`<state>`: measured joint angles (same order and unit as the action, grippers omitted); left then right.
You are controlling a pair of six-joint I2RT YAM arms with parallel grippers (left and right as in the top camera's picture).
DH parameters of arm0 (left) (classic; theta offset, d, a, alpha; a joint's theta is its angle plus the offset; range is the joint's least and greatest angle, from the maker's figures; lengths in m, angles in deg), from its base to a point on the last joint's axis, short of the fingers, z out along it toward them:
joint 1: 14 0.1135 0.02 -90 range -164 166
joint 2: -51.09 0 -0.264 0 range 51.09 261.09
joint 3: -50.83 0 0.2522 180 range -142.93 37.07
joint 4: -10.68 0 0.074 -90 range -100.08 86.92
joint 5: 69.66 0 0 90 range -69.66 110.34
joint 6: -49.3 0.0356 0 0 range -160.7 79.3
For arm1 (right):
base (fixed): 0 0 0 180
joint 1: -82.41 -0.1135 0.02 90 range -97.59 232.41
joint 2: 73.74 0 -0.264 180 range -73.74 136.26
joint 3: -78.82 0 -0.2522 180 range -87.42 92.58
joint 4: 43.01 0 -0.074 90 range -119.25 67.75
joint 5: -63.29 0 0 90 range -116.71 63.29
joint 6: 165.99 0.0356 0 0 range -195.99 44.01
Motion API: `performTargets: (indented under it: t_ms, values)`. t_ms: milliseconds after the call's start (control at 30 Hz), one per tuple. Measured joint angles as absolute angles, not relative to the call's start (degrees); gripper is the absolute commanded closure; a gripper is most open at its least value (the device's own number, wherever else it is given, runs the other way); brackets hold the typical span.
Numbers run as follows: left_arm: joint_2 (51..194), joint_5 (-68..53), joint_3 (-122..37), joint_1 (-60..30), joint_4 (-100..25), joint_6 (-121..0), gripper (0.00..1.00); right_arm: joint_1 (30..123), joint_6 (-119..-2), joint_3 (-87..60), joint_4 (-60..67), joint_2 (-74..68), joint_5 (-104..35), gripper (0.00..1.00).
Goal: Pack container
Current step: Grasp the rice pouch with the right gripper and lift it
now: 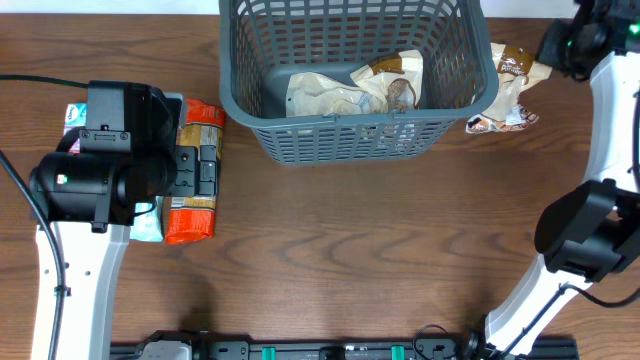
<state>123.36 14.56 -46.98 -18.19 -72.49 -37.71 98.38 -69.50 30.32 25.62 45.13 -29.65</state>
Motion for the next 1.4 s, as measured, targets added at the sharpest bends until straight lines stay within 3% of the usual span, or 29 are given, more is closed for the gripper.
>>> performTargets:
  t_ms: [133, 200, 300, 333, 933, 1200, 1333, 1400]
  values:
    - [123.36, 14.56, -46.98, -18.19, -72.49, -37.71, 0.01, 98.38, -69.53, 26.05, 25.51, 46.70, -29.36, 0.98]
    - [123.36, 14.56, -46.98, -18.19, -72.49, -37.71, 0.01, 98.38, -69.29, 23.39, 25.19, 48.14, -29.25, 0.71]
    - [123.36, 14.56, -46.98, -18.19, -72.49, -37.71, 0.01, 98.38, -69.53, 19.54, 24.38, 50.13, -29.21, 0.11]
    - [123.36, 14.58, -46.98, -18.19, -72.49, -37.71, 0.01, 98.38, -69.57, 18.29, 24.31, 50.61, -29.21, 0.01]
    - [123.36, 14.56, -46.98, -18.19, -72.49, -37.71, 0.01, 98.38, -70.99, 11.30, 21.16, 51.25, -29.23, 0.01]
    - [123.36, 14.56, -46.98, -18.19, -72.49, -37.71, 0.01, 98.38, -72.74, 11.21, 15.68, 51.25, -29.23, 0.19]
    - [123.36, 14.56, -46.98, -18.19, -72.49, -37.71, 0.01, 98.38, -74.20, 11.21, 15.15, 51.25, -29.23, 0.03]
    - [123.36, 14.56, -46.98, -18.19, -72.49, -37.71, 0.01, 98.38, -75.23, 11.21, 14.85, 51.25, -29.23, 0.01]
